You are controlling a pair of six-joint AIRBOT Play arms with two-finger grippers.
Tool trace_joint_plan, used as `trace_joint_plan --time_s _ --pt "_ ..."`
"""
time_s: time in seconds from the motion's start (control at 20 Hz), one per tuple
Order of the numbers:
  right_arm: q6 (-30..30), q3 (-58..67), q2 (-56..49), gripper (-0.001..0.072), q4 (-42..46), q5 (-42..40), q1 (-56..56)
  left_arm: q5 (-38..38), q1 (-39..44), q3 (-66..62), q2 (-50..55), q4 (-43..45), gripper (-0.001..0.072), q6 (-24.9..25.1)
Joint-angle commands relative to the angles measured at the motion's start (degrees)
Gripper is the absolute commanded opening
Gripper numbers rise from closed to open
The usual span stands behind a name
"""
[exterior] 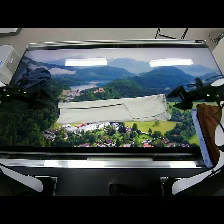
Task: Fold the clothes and pants, and hang the long-sleeved shirts on hangers.
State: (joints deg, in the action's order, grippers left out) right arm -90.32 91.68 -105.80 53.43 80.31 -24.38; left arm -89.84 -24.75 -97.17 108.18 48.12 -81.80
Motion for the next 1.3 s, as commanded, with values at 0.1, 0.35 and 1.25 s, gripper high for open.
trace_joint_plan --time_s 0.1,0.35,1.25 --pt "3.1 -1.7 -4.7 0.071 0.6 4.9 -4.3 -4.9 -1.6 -1.2 -7.1 -0.1 0.0676 -1.4" --pt "11.5 -1.7 -9.8 0.071 -15.1 5.6 -4.3 -4.9 3.1 -1.2 -11.9 -0.1 0.0676 -1.4" --pt "13.1 -1.6 -5.6 0.0703 -13.5 6.5 0.8 -4.9 17.3 -1.2 -12.6 -0.2 0.0674 -1.8"
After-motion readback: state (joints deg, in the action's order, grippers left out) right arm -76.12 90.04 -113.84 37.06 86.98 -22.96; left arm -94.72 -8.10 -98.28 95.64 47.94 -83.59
